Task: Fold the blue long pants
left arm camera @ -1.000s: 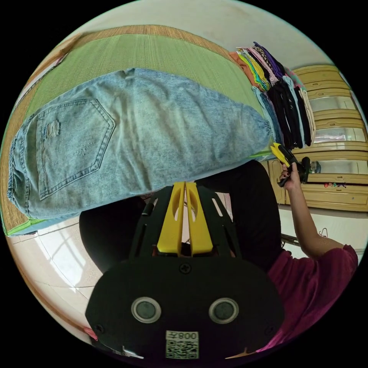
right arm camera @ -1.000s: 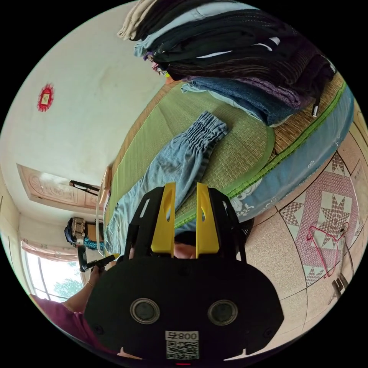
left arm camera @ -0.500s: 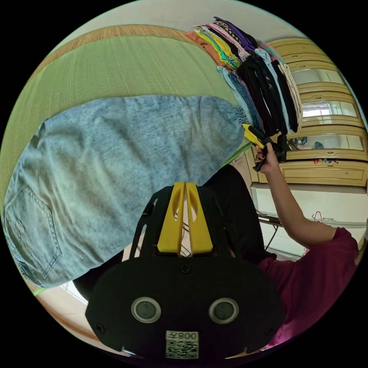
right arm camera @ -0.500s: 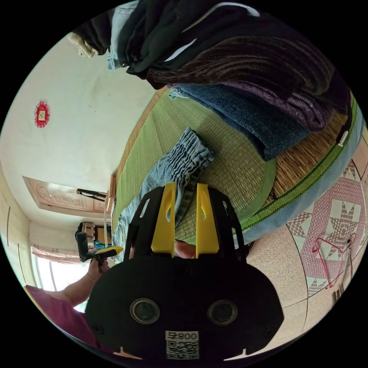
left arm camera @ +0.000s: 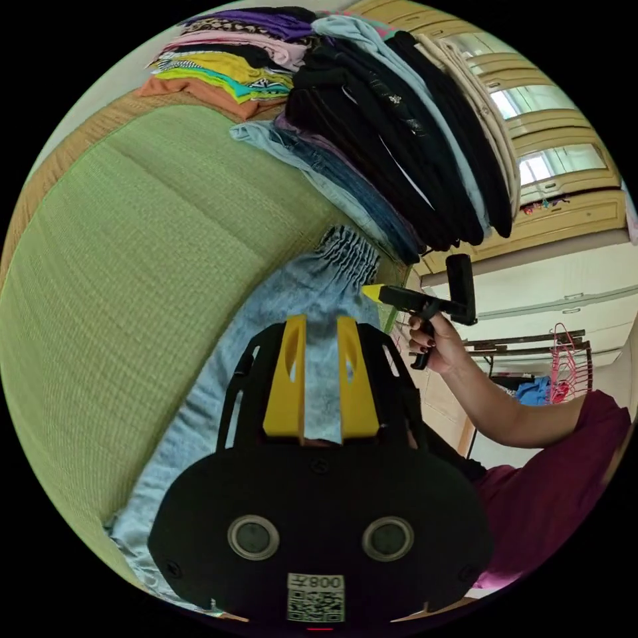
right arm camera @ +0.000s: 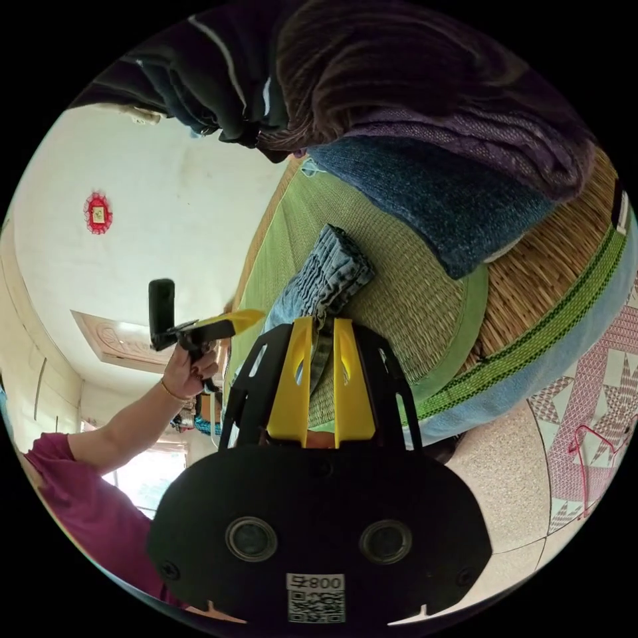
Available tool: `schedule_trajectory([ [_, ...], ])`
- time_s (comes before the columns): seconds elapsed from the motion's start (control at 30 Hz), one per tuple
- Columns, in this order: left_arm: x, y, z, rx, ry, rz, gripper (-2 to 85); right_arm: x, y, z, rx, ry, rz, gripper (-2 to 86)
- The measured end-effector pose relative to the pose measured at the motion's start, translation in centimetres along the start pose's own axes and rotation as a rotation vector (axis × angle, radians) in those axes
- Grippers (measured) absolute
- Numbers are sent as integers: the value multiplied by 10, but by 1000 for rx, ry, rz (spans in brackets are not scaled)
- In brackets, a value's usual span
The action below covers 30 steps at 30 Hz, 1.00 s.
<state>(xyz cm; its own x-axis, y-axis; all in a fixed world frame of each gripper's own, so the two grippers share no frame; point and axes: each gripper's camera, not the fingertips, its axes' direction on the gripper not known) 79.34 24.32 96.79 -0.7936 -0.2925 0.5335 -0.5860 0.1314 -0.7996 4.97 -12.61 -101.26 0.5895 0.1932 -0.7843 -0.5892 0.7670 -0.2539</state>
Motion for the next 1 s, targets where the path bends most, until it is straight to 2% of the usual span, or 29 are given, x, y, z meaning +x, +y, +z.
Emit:
schedule_trajectory([
  [0.13,8,-83,36,-48,-24,54,93,12,-1,0,16,-44,11,54],
  [0.33,20,-155,93,-180,-81,141,80,16,-6,4,7,-63,-11,46],
  [0.67,21,-182,111,-207,-4,166,25,7,-10,14,8,-104,9,32],
  [1.0,35,-163,62,-168,-29,252,17,-55,-3,11,51,-118,-38,27],
])
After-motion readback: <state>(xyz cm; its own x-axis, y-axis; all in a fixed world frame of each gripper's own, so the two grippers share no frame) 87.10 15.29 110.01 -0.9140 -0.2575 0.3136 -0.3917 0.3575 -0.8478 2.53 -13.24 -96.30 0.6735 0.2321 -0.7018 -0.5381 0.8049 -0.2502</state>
